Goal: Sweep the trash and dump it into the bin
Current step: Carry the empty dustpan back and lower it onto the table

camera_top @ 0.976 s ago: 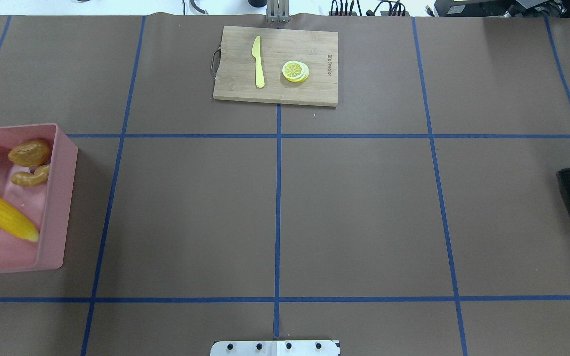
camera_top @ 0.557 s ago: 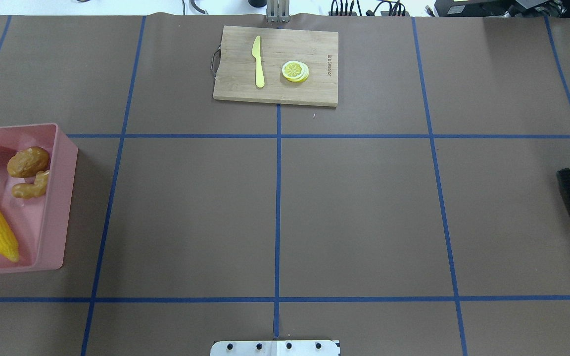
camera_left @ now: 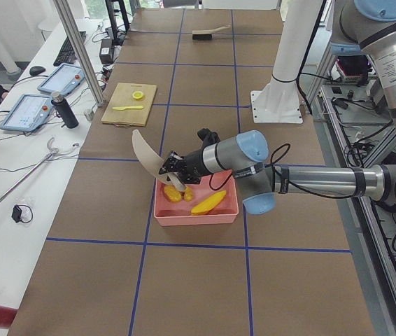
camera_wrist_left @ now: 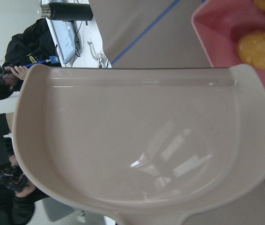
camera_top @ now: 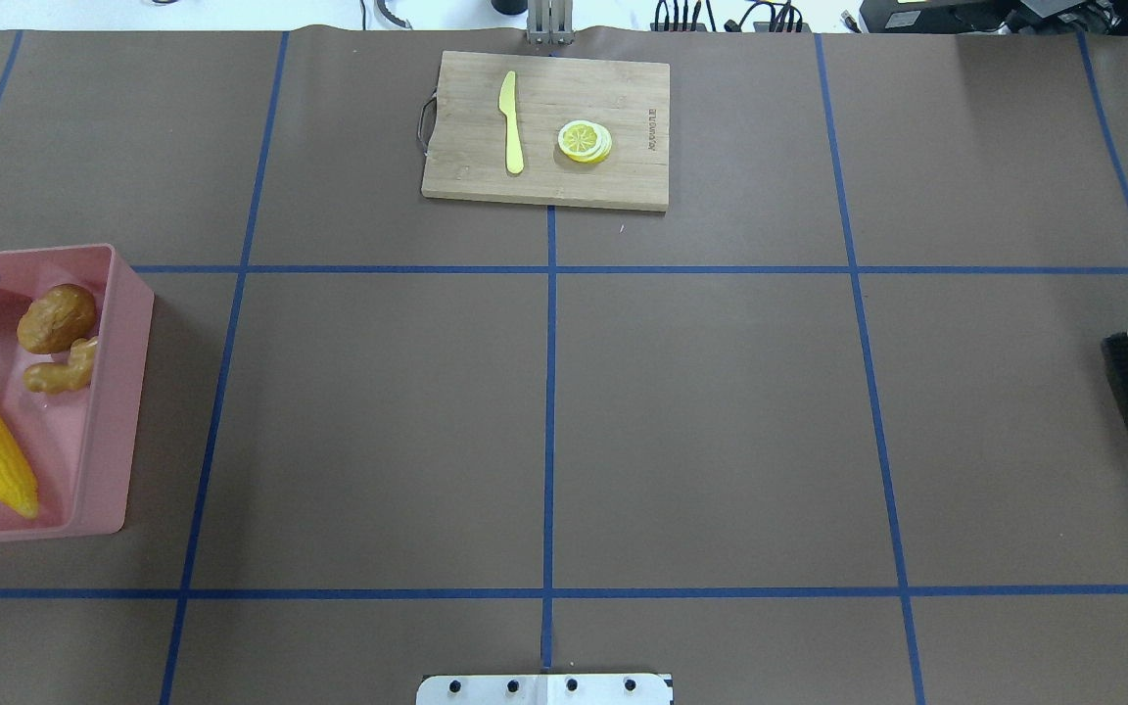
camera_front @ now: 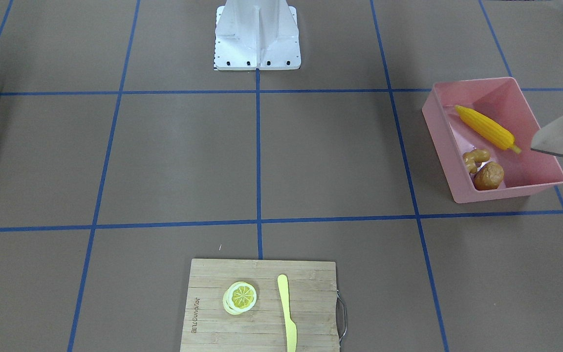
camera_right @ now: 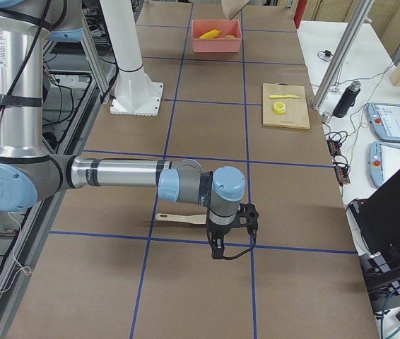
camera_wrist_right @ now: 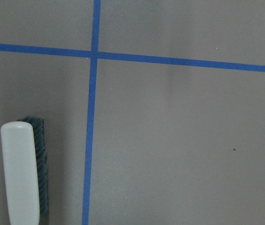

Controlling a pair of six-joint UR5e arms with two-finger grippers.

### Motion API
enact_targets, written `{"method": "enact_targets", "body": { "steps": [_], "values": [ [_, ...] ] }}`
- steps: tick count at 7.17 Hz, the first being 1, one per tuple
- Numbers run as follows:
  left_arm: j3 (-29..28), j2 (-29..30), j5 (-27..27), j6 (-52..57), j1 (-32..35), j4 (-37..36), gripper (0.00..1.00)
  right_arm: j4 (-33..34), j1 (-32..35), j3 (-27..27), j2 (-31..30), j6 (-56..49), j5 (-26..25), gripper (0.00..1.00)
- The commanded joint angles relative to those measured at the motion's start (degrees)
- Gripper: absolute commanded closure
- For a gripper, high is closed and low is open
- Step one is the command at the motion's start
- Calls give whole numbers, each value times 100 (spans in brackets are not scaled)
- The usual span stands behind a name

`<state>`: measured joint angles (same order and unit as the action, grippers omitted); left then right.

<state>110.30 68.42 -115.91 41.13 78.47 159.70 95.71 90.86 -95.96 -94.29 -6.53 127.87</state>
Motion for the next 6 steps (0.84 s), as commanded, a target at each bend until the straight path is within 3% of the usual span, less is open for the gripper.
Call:
{"method": "enact_targets", "body": {
  "steps": [1,2,3,4,6],
  "values": [
    [9,293,-1130,-3027,-383,-35,100,9,-16,-2,85,-23,-16,0],
    [0,512,-1518,-4224,-541,8,100,9,-16,24,77,-6,-8,0],
    [0,741,-1574,-4593,-786,9,100,0,-16,42,77,3,-8,0],
    [-44,1108,-1505,-4588,-1311,-96,100,17,-16,59,77,46,27,0],
    [-44,2022,-919,-4231,-2287,-971,100,17,-16,94,60,108,778,0]
  ]
}}
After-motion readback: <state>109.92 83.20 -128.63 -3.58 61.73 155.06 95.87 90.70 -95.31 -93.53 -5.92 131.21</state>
